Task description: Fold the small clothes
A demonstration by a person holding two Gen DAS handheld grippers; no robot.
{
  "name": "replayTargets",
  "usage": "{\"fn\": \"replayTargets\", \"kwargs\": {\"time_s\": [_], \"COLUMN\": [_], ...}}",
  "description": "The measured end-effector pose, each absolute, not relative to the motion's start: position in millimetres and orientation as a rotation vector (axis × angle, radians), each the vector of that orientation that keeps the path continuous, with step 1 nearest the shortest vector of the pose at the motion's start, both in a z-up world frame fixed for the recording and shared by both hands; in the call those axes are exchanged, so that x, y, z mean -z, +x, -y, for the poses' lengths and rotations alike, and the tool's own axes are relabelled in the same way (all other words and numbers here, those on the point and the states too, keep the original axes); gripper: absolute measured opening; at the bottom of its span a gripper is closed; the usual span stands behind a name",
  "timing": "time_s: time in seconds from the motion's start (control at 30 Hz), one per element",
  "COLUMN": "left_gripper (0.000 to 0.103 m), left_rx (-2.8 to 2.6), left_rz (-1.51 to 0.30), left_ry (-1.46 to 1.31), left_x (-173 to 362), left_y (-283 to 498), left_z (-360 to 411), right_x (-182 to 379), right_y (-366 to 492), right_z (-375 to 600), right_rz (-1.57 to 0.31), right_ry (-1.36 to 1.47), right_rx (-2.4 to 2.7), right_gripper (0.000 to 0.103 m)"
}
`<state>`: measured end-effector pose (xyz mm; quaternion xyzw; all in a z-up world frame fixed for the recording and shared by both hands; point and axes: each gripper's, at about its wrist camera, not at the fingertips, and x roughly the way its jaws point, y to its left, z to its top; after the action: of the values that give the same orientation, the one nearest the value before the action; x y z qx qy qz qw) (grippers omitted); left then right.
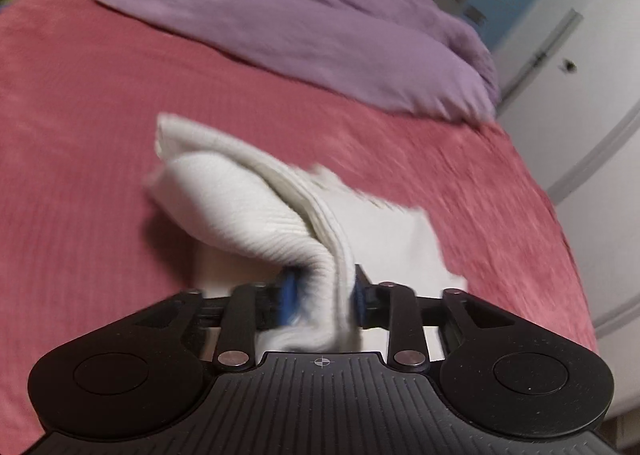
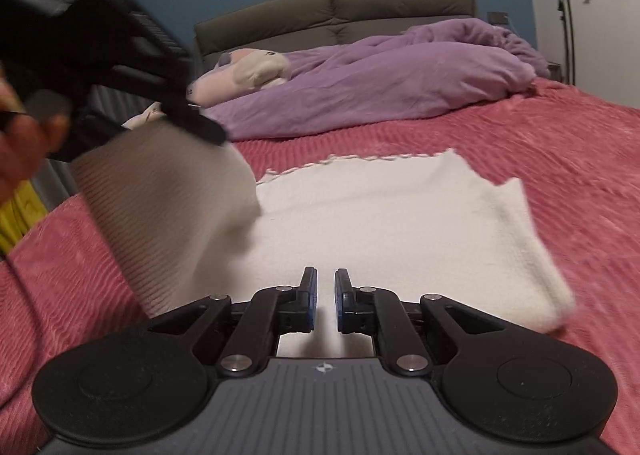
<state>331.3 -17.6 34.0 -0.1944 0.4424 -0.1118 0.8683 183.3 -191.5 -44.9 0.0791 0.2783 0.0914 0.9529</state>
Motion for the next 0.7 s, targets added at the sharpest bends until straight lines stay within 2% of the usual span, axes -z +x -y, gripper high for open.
{"fn": "replayTargets", "kwargs": {"time_s": [0.03, 0.27, 0.5, 0.7], "left_gripper": [0.050, 0.055, 0.055, 0.055], "left_rx": [0.278, 0.300, 0.192, 0.178], "left_rz": [-0.944, -0.876, -0.910, -0.948], "left_ry": [-0.408, -0.404, -0.352, -0.309], "left_x": [-26, -25, -15, 2], "left_y": [333, 294, 280, 284], "left_z": [26, 8, -24, -22], "right_x": [46, 49, 47, 43], "right_y": [183, 183, 195, 208], "right_z": [197, 233, 226, 225], "right_rz": [-0.568, -0.595, -0.599, -0.634], "right_ry": [0.166, 0.231, 0.234, 0.221], "right_rx": [-0.176, -0.165, -0.177, -0.182], "right_gripper": [0.008, 0.009, 0.009, 0.009]}}
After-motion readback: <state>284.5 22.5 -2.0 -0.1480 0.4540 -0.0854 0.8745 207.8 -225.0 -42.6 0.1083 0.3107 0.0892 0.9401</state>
